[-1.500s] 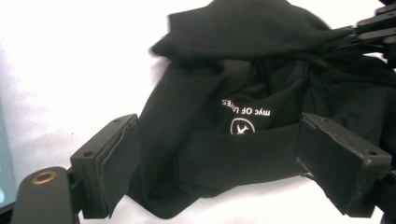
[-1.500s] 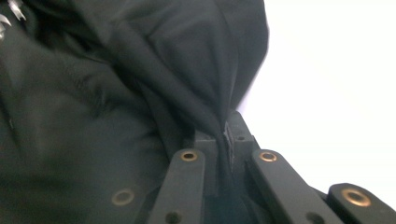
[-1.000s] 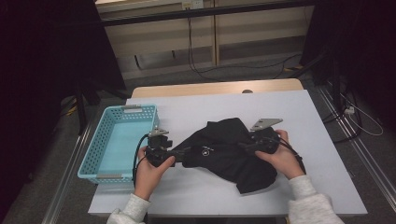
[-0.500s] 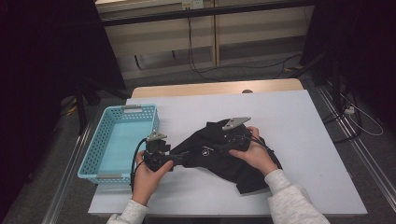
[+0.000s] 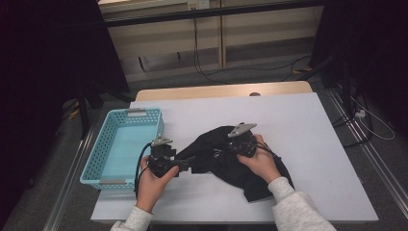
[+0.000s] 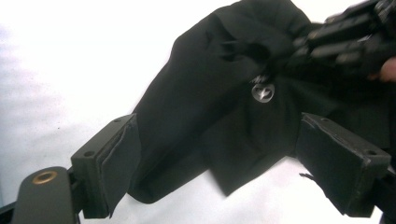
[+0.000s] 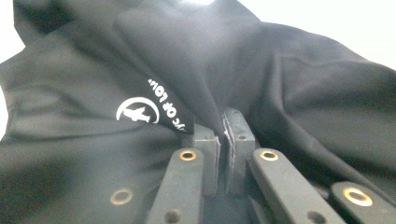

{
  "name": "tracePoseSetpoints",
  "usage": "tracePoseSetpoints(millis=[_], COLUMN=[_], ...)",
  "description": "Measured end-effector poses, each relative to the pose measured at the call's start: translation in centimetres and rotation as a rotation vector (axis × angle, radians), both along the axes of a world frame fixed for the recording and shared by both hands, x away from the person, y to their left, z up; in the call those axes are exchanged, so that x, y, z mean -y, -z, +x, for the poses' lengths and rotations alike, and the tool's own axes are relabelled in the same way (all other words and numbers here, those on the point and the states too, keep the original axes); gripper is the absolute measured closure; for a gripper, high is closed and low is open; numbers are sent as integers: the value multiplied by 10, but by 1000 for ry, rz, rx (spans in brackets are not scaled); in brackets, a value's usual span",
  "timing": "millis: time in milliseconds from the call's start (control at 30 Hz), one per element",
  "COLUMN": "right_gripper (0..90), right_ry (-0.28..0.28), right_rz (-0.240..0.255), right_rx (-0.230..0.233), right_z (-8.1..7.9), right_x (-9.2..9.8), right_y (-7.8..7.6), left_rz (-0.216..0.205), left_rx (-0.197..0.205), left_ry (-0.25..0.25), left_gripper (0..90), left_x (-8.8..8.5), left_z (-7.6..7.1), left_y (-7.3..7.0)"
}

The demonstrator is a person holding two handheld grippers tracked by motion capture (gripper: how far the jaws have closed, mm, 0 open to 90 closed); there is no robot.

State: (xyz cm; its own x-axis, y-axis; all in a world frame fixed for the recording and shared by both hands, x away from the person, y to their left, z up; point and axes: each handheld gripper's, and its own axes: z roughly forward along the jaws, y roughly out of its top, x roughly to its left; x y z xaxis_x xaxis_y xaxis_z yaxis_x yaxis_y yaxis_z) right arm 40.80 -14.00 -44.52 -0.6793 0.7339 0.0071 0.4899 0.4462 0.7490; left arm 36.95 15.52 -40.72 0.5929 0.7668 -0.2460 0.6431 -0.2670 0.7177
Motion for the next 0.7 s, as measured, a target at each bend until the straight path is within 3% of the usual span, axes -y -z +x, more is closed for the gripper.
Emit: tracePoseSetpoints(millis=[67, 100, 167, 300, 367, 467, 567, 633, 700], right_gripper=[863, 863, 862, 861, 860, 813, 617, 489, 446], right_ry=[57, 89, 150, 271, 307, 263, 221, 195, 162], right_rz=[58, 60, 42, -14, -32, -31, -70, -81, -92], right_rx=[10, 19, 31, 4, 5, 3, 13, 45, 74], right_z=[3, 3, 4, 0, -5, -12, -18, -20, -23], right_x=[18, 28, 47, 87, 103, 108, 97, 88, 79], right_y=[-7, -10, -12, -8, -7, -7, -11, -15, -19], left_rz=[3, 3, 10, 4, 8, 9, 14, 12, 7], left_rx=[-8, -10, -13, -7, -6, -9, -13, -10, -11], left_ry=[5, 6, 11, 10, 16, 19, 37, 45, 45], left_gripper=[146, 146, 146, 146, 146, 146, 146, 146, 146], left_x=[1, 2, 3, 5, 6, 10, 14, 16, 18], left_z=[1, 1, 1, 1, 1, 3, 4, 5, 5], left_y=[2, 3, 3, 1, 1, 3, 3, 3, 3])
